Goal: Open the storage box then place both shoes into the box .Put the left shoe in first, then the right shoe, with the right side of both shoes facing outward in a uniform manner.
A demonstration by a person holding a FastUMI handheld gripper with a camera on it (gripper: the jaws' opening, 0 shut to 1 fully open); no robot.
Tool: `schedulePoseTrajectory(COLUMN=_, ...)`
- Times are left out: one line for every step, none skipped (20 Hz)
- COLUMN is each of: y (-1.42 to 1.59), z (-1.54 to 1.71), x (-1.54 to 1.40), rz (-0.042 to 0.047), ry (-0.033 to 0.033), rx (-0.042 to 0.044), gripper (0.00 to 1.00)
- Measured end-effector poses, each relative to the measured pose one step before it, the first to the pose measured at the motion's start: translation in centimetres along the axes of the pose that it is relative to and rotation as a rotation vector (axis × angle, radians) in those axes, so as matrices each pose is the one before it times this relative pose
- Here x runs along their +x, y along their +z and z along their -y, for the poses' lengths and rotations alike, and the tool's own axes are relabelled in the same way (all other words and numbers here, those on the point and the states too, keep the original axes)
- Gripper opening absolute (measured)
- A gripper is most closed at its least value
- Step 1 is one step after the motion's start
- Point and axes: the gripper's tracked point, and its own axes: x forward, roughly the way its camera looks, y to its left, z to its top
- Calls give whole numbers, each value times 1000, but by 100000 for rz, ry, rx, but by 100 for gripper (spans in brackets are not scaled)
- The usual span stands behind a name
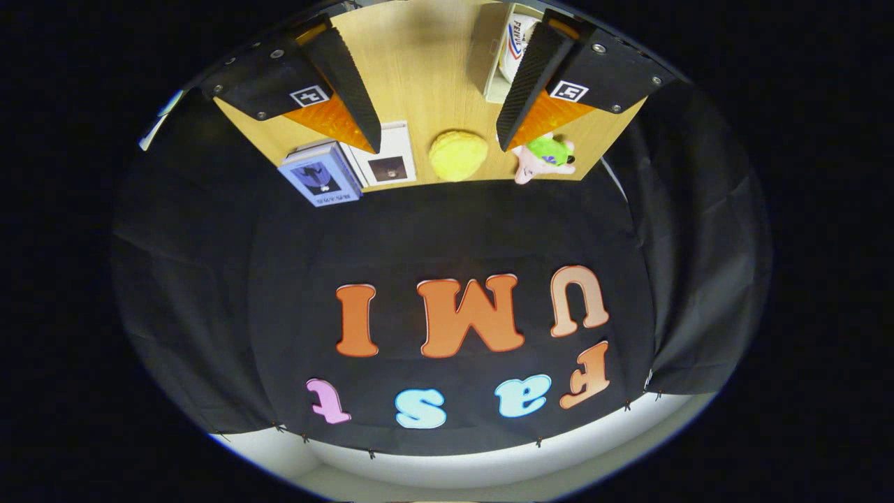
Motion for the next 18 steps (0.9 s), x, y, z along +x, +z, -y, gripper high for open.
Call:
schedulePoseTrajectory(y=1268, z=1336, x=-230, rz=2271, ry=-1460, rx=-734, gripper=99)
schedulePoseTrajectory(y=1142, z=1359, x=-205, rz=1945, ry=-1205, rx=-856, gripper=99)
schedulePoseTrajectory(y=985, z=1239, x=-232, rz=1571, ry=-1021, rx=-495, gripper=98)
schedulePoseTrajectory(y=932, z=1145, x=-205, rz=1016, ry=-395, rx=-172, gripper=99)
schedulePoseTrajectory(y=700, z=1044, x=-327, rz=606, ry=-162, rx=228, gripper=98)
schedulePoseTrajectory(y=608, z=991, x=-302, rz=714, ry=30, rx=152, gripper=99)
schedulePoseTrajectory(y=646, z=1153, x=-21, rz=1014, ry=-597, rx=-18, gripper=99)
schedulePoseTrajectory(y=485, z=1211, x=-124, rz=878, ry=-868, rx=-112, gripper=99)
schedulePoseTrajectory(y=333, z=1123, x=16, rz=804, ry=-487, rx=0, gripper=99)
schedulePoseTrajectory(y=341, z=942, x=143, rz=617, ry=-376, rx=-120, gripper=98)
schedulePoseTrajectory(y=228, z=986, x=265, rz=620, ry=-662, rx=-585, gripper=98)
schedulePoseTrajectory(y=143, z=903, x=270, rz=546, ry=-613, rx=-805, gripper=99)
schedulePoseTrajectory(y=287, z=757, x=96, rz=917, ry=-386, rx=-599, gripper=98)
schedulePoseTrajectory(y=135, z=468, x=176, rz=395, ry=159, rx=-17, gripper=99)
schedulePoseTrajectory(y=104, z=167, x=129, rz=299, ry=1072, rx=484, gripper=99)
schedulePoseTrajectory(y=-35, z=-24, x=171, rz=-162, ry=1317, rx=884, gripper=99)
schedulePoseTrajectory(y=37, z=57, x=126, rz=-199, ry=1498, rx=668, gripper=99)
schedulePoseTrajectory(y=54, z=92, x=253, rz=83, ry=1253, rx=132, gripper=99)
